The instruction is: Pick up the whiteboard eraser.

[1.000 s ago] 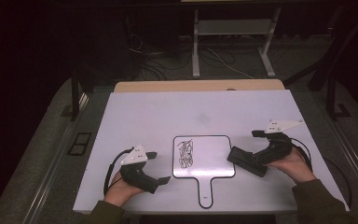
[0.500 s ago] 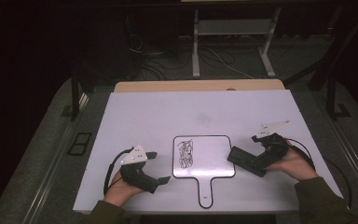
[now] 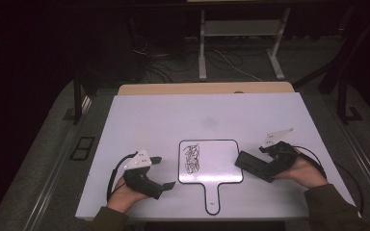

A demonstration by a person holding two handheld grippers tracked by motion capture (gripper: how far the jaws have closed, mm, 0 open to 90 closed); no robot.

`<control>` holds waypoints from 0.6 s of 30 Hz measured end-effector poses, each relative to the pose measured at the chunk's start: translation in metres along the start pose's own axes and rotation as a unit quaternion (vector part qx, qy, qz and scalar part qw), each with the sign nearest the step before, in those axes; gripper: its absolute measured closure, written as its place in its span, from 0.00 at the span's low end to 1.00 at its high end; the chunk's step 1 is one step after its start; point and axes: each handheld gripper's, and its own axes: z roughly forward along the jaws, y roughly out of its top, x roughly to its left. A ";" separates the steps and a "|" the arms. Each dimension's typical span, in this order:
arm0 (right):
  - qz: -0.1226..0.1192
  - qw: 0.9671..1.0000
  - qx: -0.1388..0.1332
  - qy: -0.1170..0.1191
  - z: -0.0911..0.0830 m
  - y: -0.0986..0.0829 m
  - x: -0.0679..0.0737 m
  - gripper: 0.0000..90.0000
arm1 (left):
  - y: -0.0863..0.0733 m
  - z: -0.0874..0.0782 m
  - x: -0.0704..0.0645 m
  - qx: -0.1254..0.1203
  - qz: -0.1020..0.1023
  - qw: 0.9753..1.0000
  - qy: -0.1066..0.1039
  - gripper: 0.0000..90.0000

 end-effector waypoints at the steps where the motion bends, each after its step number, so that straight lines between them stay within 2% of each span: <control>1: 0.000 1.000 0.000 0.002 0.000 0.000 0.000 0.17 | 0.000 0.000 0.000 0.000 0.000 1.000 0.000 0.00; 7: 0.002 1.000 0.016 0.008 0.006 -0.003 0.001 0.19 | 0.000 0.000 0.000 0.001 0.000 1.000 -0.001 0.00; 9: 0.000 1.000 0.024 0.008 0.008 -0.004 0.002 0.25 | 0.000 0.000 0.000 0.001 0.000 1.000 -0.002 0.00; 12: 0.003 1.000 0.027 0.009 0.009 -0.004 0.003 0.25 | -0.001 0.001 0.000 0.001 0.000 1.000 -0.002 0.00; 18: -0.001 0.999 0.035 0.006 0.010 -0.004 0.004 0.32 | -0.001 0.001 0.000 0.001 -0.001 1.000 -0.002 0.00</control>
